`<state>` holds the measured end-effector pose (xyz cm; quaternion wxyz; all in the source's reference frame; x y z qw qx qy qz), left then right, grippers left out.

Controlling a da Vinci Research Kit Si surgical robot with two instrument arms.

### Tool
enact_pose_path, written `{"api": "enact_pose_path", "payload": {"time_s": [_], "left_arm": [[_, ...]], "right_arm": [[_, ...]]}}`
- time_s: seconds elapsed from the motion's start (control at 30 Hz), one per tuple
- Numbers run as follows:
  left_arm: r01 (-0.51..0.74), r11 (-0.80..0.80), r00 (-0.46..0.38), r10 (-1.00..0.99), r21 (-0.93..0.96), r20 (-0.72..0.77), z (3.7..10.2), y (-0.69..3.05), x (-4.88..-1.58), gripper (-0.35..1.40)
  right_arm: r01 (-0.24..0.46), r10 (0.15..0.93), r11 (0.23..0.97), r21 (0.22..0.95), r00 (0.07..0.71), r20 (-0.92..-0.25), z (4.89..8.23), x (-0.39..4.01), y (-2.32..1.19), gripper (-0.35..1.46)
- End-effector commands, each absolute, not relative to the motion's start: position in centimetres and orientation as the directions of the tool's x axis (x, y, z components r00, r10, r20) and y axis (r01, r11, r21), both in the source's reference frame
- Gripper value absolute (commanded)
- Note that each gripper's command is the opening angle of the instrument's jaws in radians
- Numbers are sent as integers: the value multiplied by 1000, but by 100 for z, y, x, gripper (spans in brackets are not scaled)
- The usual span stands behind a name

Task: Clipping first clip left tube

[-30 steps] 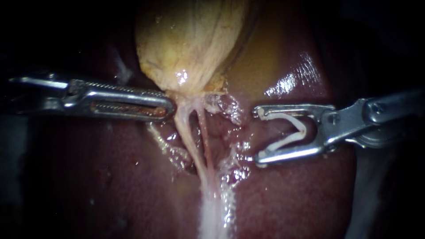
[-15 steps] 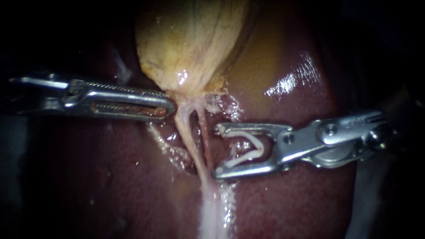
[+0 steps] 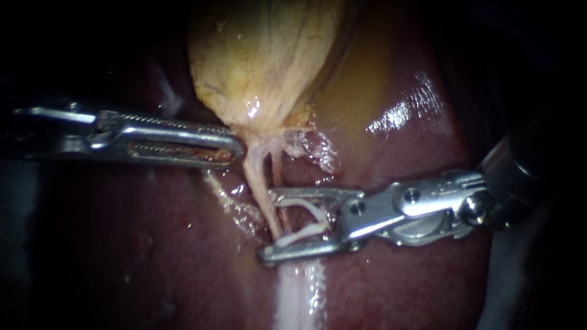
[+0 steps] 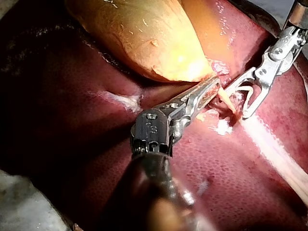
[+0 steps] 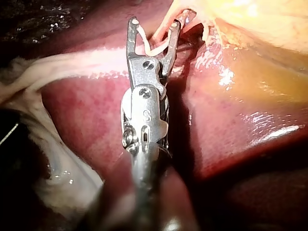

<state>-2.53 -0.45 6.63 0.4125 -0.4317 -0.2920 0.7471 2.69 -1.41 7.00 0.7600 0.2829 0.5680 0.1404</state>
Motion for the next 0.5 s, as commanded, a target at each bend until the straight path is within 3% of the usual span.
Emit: {"api": "enact_pose_path", "payload": {"time_s": [0.03, 0.5], "left_arm": [[-365, -490, -288, 868, -792, -405, 663, -45, -253, -35], [-365, -490, -287, 868, -792, -405, 663, -45, -254, -35]], "right_arm": [[110, 537, 798, 592, 316, -782, 702, 271, -143, 50], [143, 556, 761, 633, 360, -749, 726, 289, -173, 49]]}}
